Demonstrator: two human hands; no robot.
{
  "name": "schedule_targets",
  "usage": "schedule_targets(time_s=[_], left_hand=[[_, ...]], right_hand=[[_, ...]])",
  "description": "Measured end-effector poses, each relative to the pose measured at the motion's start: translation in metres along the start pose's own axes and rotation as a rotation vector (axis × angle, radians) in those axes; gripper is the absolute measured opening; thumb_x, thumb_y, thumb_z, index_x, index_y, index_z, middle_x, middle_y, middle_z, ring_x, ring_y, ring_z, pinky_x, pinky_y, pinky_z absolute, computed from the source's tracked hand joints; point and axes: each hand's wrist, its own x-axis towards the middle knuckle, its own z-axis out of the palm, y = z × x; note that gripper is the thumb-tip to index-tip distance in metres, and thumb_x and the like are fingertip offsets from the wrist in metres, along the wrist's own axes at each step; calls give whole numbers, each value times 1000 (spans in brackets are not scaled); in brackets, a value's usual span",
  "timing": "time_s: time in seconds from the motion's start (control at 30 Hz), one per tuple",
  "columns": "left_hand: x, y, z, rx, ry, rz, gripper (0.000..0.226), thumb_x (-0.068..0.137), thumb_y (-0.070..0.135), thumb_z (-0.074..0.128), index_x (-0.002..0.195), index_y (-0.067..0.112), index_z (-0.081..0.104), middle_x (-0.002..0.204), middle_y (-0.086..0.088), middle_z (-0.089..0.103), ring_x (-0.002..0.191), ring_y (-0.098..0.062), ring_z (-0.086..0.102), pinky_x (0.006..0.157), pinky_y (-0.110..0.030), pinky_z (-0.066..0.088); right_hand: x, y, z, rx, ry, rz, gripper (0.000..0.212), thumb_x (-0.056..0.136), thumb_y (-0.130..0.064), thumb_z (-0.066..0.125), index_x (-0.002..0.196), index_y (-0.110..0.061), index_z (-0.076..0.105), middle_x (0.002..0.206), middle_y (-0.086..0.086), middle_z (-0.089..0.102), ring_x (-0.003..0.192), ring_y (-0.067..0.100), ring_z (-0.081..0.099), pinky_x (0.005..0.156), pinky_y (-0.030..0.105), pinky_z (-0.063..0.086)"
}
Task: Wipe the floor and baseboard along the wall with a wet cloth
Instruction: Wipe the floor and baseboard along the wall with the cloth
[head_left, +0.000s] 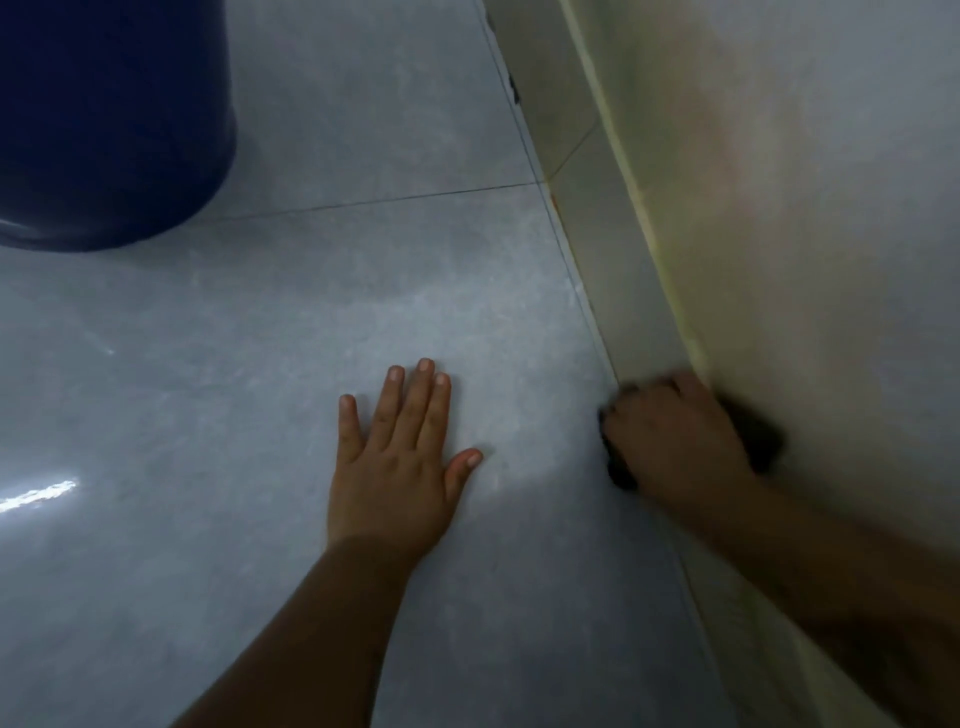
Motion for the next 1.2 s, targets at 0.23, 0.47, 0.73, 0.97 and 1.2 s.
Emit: schedule_targets(time_s=[0.23,0.47,0.73,0.97,1.2], left_hand=[[1,-1,3,10,21,3,73,96,62,15,154,18,14,161,-3,12,149,-24,7,117,-54,2],[2,-2,0,26,-16,29,73,95,62,14,154,19,9,162,-1,10,149,-20,2,117,-53,-1],[1,0,1,45,-44,76,72,95,62,4,153,21,-6,163,1,-5,149,-20,-9,119,-50,-5],[-7,-1,4,-12,22,277,66,98,53,21,153,15,16,161,-5,18,149,-24,9,118,-48,2],[-65,57,37,-36,-127,557,65,98,53,25,150,14,28,158,-4,27,147,-24,18,117,-50,3]], right_hand=[[228,55,-65,-504,-122,133,37,92,-38,53,126,-22,52,126,7,56,119,31,49,114,49,18],[45,9,-2,-24,78,146,15,83,-12,47,88,-7,60,89,17,62,89,36,59,82,46,42],[-178,-51,37,105,-150,60,35,81,-10,40,97,-10,72,100,12,70,96,35,64,87,48,37],[4,-7,14,359,102,-12,9,86,-13,53,86,-18,60,92,5,66,93,26,59,88,39,31],[-218,-79,51,121,-211,208,32,76,-11,45,100,-13,66,110,11,67,109,33,49,83,45,33]])
